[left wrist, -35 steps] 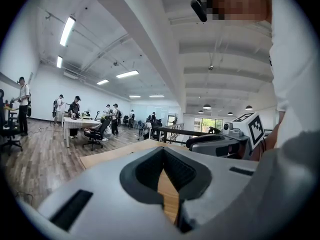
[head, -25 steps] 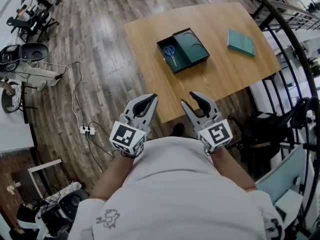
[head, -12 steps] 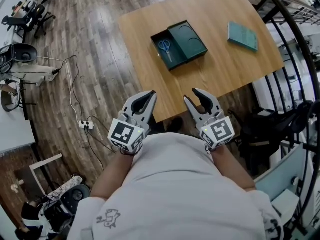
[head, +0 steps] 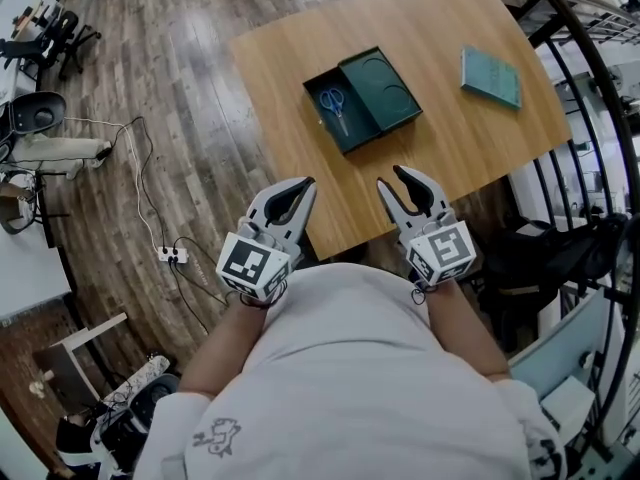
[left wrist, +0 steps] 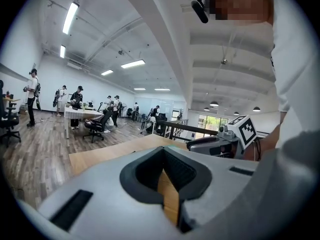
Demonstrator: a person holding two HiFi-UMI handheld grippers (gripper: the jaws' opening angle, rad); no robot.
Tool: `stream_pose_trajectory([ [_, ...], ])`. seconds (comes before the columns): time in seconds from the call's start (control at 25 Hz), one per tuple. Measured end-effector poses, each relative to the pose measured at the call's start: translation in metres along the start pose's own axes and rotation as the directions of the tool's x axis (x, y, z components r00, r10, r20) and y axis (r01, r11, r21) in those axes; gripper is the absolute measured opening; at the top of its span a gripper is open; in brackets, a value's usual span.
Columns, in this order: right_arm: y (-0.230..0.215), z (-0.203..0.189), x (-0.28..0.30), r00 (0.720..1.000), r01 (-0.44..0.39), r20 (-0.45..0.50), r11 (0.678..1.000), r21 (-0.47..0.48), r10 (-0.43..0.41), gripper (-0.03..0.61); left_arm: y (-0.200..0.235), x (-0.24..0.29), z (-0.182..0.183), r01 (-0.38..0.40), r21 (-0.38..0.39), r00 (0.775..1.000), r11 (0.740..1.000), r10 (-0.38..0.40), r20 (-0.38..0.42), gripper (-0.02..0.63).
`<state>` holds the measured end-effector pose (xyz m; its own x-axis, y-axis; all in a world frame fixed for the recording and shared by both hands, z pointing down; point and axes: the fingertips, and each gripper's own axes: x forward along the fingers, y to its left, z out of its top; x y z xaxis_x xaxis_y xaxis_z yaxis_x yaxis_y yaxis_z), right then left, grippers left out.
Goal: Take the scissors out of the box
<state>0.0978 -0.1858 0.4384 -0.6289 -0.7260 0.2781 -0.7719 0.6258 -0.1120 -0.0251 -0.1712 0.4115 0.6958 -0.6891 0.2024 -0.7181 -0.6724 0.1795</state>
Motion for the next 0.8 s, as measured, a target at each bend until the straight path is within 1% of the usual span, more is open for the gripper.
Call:
stream_pose_trajectory([
  [0.16,-0.011,-0.004,0.03,0.999,-0.006,-0.049,1.0,0.002,0.007,0.143,0.023,0.012,-0.005,0.003,-0.023,1.0,1.0,-0.003,-0.02,0.005],
  [0.4,-0.022,-0.027,0.082,0.984,-0.043,-0.175,0.999,0.01,0.044,0.143,0.056,0.026,-0.014,0.012,-0.038,0.998,0.999,-0.014,-0.053,0.005],
  [0.56,-0.025,-0.04,0.114,0.967,-0.068,-0.244,0.996,0.051,0.079,0.144,0.079,0.029,-0.026,0.005,-0.071,0.996,0.997,-0.011,-0.087,0.005],
  [0.8,-0.041,-0.065,0.161,0.931,-0.08,-0.351,0.994,0.071,0.1,0.144,0.111,0.042,-0.041,-0.002,-0.103,0.992,0.995,-0.011,-0.122,0.005],
])
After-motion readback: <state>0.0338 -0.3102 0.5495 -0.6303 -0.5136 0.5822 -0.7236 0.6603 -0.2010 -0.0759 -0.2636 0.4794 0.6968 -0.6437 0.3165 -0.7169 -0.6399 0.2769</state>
